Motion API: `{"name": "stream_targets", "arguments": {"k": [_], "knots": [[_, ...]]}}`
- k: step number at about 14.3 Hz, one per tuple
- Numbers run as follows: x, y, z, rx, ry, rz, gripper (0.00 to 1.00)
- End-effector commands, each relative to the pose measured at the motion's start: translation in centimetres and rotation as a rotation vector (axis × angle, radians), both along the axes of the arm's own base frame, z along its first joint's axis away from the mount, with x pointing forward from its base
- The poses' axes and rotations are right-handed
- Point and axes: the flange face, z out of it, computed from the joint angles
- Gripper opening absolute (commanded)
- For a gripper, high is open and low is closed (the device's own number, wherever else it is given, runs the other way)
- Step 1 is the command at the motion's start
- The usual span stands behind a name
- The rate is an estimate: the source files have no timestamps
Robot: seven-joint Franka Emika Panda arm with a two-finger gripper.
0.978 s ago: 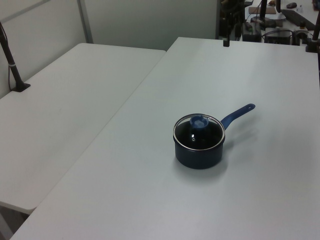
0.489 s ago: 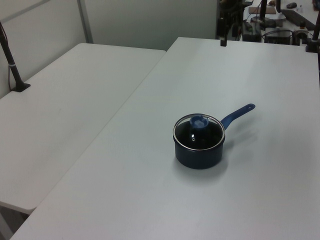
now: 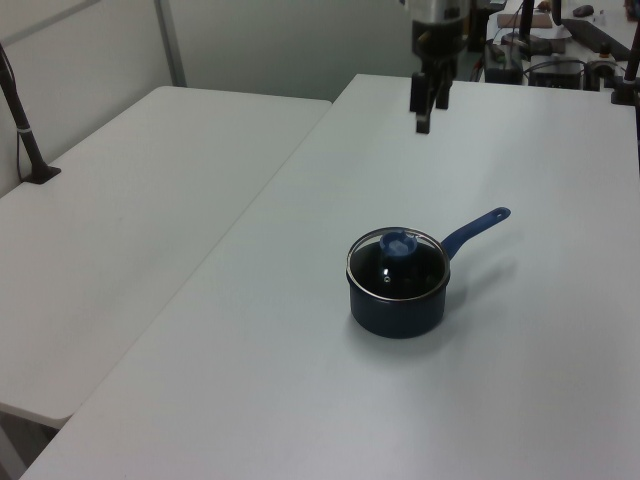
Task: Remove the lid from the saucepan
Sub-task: 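Move the gripper over the saucepan and lower onto the blue lid knob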
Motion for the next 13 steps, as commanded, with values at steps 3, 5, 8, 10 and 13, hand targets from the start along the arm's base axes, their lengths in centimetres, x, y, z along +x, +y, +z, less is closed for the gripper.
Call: {"name": "stream_targets", "arguments": {"k": [3,5,8,10,13], "knots": [[1.2,8.2,-5.3,-0.02,-0.023,-0.037,1.0],[1.0,10.9,-7.1,-0.029,-0.019,-0.004,1.0],[0.6,14.0,-9.5,-0.058,-0.021,-0.016,1.0],[0.4,15.8,-11.6,-0.099,-0.023,-0.011,1.0],[0.2,16.8,-13.1,-0.127,-0.02,-0.009,0.93]]}}
